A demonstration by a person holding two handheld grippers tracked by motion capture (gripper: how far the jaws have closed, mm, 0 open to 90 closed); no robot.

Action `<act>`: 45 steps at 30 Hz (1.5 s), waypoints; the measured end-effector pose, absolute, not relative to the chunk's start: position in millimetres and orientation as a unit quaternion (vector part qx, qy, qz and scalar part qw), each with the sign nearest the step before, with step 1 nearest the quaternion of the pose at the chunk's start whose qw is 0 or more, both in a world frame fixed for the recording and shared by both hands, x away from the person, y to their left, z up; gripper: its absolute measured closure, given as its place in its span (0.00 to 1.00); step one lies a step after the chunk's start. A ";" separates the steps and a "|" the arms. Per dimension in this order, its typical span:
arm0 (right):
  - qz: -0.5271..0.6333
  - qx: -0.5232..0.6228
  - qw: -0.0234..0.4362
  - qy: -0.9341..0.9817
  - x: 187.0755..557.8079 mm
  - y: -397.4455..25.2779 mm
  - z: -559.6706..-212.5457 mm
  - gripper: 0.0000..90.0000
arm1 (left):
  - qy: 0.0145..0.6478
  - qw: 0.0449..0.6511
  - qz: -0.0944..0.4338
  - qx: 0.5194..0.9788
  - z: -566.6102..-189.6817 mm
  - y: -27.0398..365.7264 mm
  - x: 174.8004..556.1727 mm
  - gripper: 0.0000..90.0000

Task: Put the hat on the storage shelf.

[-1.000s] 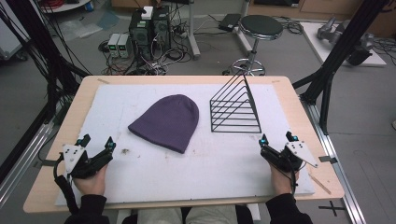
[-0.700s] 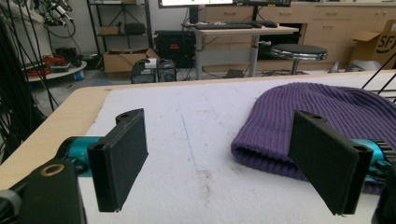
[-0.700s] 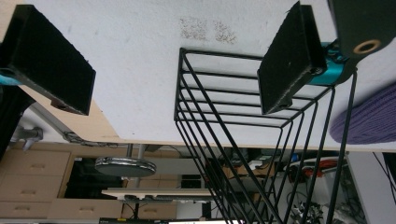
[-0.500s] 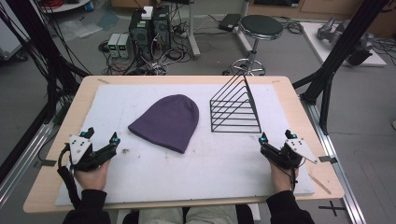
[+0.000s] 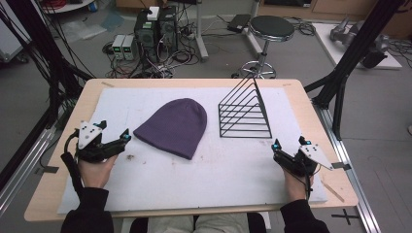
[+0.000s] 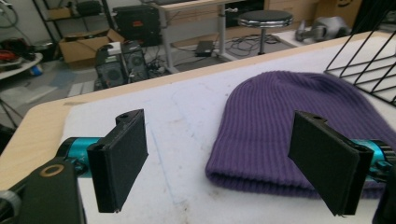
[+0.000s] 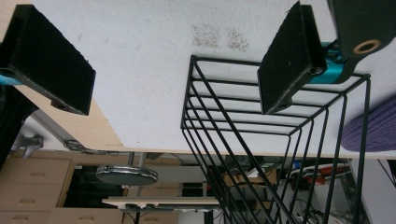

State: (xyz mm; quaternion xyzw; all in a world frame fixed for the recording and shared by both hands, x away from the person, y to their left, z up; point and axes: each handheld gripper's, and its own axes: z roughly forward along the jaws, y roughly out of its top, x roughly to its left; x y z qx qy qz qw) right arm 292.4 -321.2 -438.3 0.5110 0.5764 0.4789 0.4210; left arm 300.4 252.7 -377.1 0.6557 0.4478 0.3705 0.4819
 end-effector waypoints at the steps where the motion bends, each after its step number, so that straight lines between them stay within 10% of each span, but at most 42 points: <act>1: 0.477 0.509 0.423 0.578 291.9 -322.1 -438.3 0.12 | 0.447 0.483 0.367 0.657 -374.8 253.3 302.5 0.22; 45: 0.473 0.500 0.415 0.595 294.3 -320.5 -440.4 0.12 | 0.347 0.423 0.276 0.790 -301.3 168.4 435.8 0.22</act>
